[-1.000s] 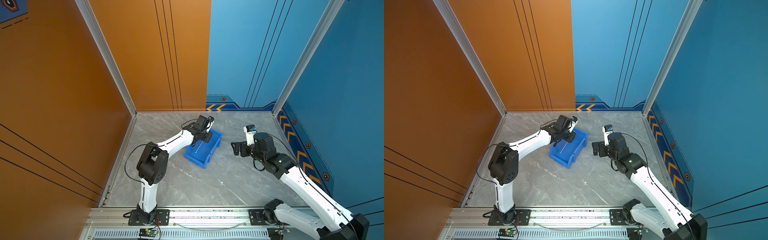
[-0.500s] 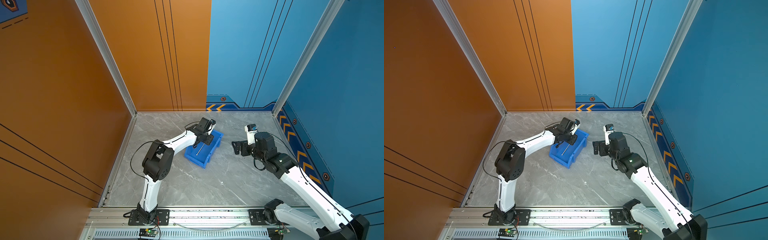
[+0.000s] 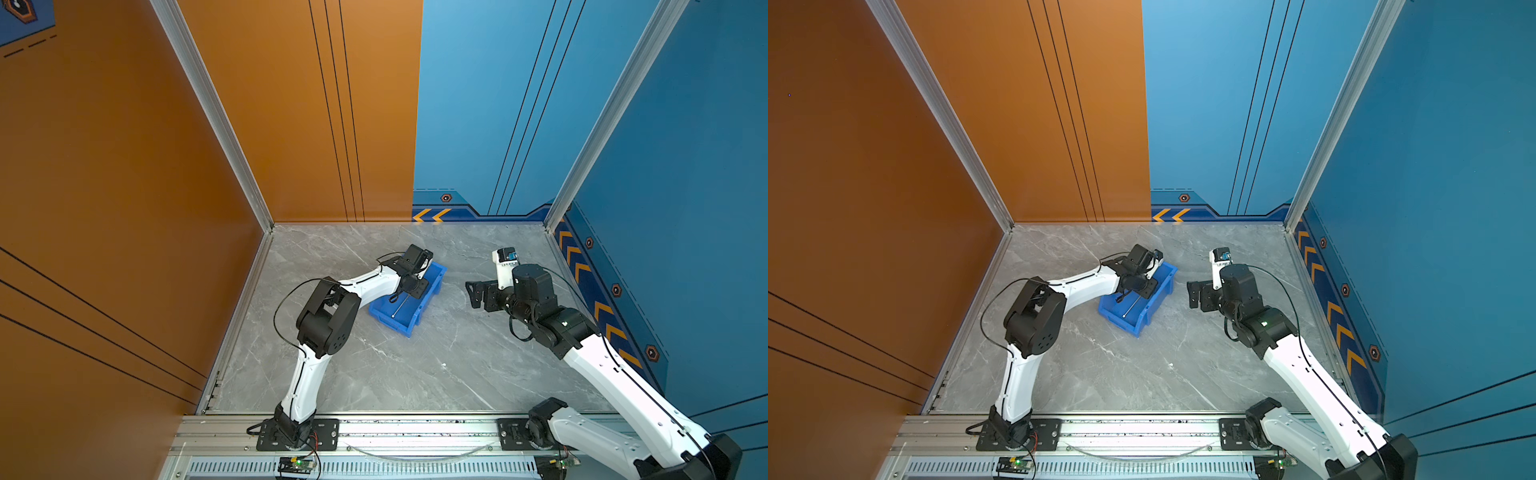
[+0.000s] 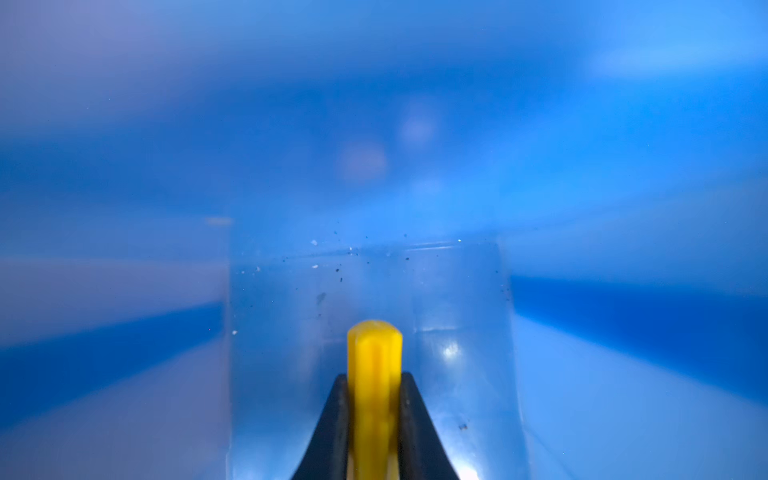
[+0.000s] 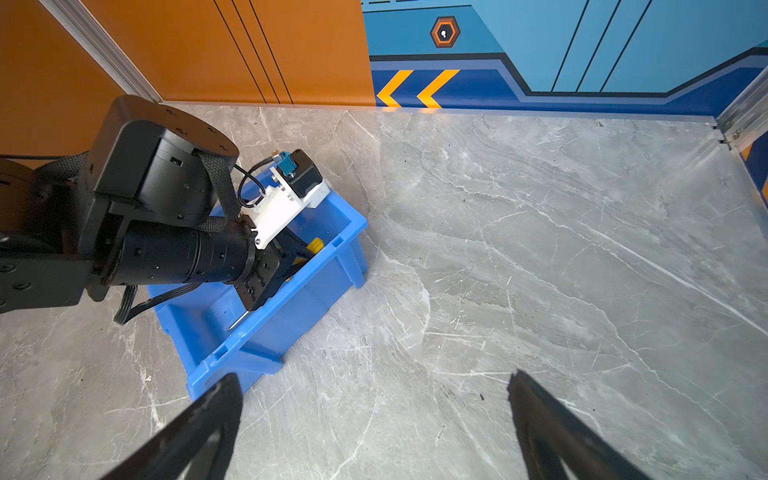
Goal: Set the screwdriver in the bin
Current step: 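Lower the screwdriver into the blue bin with the left gripper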
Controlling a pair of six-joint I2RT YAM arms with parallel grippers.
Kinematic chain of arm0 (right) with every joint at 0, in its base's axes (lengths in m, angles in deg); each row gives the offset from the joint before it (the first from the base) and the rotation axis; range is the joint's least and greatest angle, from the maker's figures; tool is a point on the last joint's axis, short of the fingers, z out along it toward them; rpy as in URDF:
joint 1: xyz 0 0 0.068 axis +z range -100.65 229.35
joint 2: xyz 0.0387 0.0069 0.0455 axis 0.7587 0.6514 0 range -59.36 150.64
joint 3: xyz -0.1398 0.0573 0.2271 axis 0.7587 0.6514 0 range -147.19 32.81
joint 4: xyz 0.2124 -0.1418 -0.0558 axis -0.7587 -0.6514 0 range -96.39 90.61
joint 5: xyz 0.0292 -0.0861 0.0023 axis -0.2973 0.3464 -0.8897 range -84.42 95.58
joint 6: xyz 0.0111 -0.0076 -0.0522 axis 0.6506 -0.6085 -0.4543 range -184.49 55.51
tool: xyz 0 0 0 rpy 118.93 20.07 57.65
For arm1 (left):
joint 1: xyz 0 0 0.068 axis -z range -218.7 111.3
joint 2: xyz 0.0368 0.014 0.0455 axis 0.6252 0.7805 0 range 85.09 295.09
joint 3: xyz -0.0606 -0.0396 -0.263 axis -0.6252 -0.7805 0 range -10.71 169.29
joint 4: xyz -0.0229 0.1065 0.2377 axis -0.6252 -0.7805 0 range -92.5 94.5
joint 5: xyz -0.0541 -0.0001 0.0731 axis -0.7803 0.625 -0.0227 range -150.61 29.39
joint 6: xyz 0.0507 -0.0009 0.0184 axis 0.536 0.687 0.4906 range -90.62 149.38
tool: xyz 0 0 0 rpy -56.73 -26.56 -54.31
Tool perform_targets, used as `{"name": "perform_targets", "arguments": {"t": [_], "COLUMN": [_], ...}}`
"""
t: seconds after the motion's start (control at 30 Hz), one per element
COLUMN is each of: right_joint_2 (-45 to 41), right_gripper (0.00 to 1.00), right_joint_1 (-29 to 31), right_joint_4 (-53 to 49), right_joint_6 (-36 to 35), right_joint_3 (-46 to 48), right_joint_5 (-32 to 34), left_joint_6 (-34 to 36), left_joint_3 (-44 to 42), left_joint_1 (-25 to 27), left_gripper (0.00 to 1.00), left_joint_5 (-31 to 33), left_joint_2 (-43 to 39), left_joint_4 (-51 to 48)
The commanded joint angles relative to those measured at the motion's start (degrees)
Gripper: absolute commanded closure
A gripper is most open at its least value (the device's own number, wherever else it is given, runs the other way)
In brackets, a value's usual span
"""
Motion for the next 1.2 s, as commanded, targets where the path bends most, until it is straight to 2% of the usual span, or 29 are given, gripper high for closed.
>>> {"name": "perform_targets", "arguments": {"t": [0.0, 0.17, 0.47, 0.8, 1.17], "right_joint_2": [-0.63, -1.12, -1.64, -3.83, -9.39], "right_gripper": [0.0, 0.0, 0.0, 0.0, 0.0], "right_joint_1": [-0.36, -0.4, -0.57, -1.01, -2.5], "right_joint_4": [-0.17, 0.08, 0.98, 0.98, 0.8], "right_joint_6": [-0.13, 0.02, 0.72, 0.5, 1.98], "right_joint_3": [-1.23, -0.67, -0.87, 0.06, 3.76], "right_joint_5": [0.04, 0.27, 0.41, 0.79, 0.04], "left_joint_6": [-1.06, -1.27, -1.38, -0.9, -0.65], "left_joint_3": [1.16, 0.85, 0.4, 1.3, 0.15], "left_joint_1": [0.01, -0.14, -0.22, 0.16, 3.33], "left_gripper": [0.85, 0.81, 0.63, 0.53, 0.51], "left_joint_5": [1.36, 1.61, 1.0, 2.33, 7.05], "left_joint_2": [1.99, 1.86, 0.3, -4.05, -11.15], "left_joint_4": [0.78, 0.79, 0.79, -1.28, -6.66]}}
